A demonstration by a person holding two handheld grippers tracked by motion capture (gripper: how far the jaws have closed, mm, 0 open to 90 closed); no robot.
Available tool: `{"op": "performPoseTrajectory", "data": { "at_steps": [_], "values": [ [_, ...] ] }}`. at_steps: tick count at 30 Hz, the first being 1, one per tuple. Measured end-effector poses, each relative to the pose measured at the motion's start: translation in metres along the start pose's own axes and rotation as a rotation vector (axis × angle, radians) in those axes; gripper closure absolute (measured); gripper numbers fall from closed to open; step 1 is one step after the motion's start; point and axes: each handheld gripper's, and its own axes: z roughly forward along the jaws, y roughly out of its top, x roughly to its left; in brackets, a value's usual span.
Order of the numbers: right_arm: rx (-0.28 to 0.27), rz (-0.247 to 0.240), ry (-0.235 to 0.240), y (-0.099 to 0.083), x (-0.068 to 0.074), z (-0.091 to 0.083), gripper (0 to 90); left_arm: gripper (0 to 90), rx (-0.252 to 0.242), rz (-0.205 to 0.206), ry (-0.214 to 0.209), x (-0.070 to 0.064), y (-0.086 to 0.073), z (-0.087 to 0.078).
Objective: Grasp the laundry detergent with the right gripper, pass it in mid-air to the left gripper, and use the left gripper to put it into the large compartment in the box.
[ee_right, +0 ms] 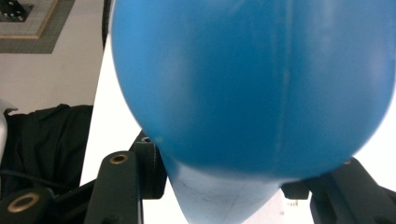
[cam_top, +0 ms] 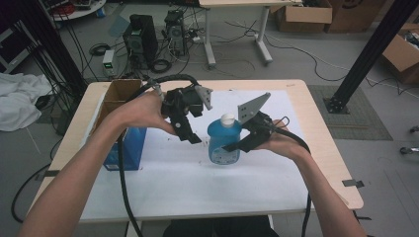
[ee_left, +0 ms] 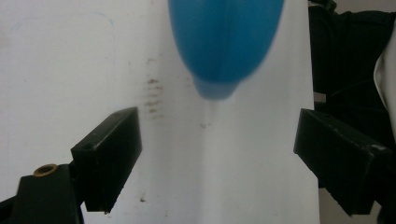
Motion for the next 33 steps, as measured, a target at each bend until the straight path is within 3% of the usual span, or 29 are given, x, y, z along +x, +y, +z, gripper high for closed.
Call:
{"op": "performPoseTrajectory", "data": {
  "at_steps": [6, 13, 19, 33],
  "values": [
    [-0.001, -0.011, 0.016, 0.023, -0.002, 0.003, 46.4, 15.6, -0.012, -0.022, -0.014, 0.004, 0.015, -0.002],
    [-0.001, -0.008, 0.014, 0.033, -0.005, 0.005, 46.4, 15.9, -0.004, -0.039, -0.011, 0.007, 0.018, -0.001],
    [0.009, 0.003, 0.016, 0.034, -0.005, 0.011, 46.3, 16.3, 0.025, -0.038, -0.015, 0.007, 0.02, 0.003],
    [-0.006, 0.022, 0.012, 0.033, -0.006, 0.014, 46.3, 17.6, -0.007, -0.046, -0.021, 0.006, 0.018, 0.013]
  ]
}}
